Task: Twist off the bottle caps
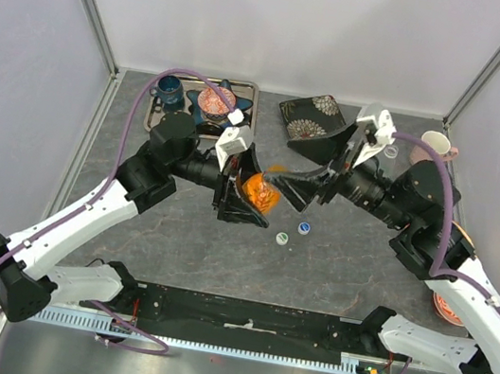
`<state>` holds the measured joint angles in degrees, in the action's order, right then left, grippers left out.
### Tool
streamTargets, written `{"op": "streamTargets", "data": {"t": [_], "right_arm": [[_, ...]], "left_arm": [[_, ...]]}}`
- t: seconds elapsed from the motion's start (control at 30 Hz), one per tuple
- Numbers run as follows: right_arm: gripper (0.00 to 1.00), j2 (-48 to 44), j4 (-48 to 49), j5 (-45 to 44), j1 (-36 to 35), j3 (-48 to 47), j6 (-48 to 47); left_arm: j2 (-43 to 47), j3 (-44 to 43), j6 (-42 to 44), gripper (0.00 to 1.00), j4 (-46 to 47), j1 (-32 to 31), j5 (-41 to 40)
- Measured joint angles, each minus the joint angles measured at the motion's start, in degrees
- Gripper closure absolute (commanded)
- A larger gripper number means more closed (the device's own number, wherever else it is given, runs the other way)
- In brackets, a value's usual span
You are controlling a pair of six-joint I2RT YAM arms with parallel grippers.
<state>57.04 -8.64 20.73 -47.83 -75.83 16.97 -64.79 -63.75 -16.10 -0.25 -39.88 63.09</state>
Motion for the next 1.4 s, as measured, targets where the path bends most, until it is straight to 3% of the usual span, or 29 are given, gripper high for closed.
{"op": "streamTargets", "data": {"t": [0.33,0.6,0.93,1.4], "right_arm": [[0.08,-0.5,-4.5,-25.8,0.0,-3.3,8.7],[0.08,6.4,-7.9,-29.8,0.0,-4.8,14.2],[0.09,10.4,-7.6,-28.5,-2.1,-4.8,17.2],[0.29,12.5,-5.3,-28.3,-2.6,-4.6,17.6]], "left_arm": [[4.9,2.0,10.3,0.56,-8.0,-1.7,-29.0],[7.3,3.3,14.1,0.56,-9.0,-4.0,-46.9],[7.1,3.8,15.5,0.56,-10.0,-5.0,-52.1],[7.0,4.0,15.6,0.56,-10.0,-5.2,-52.5]]}}
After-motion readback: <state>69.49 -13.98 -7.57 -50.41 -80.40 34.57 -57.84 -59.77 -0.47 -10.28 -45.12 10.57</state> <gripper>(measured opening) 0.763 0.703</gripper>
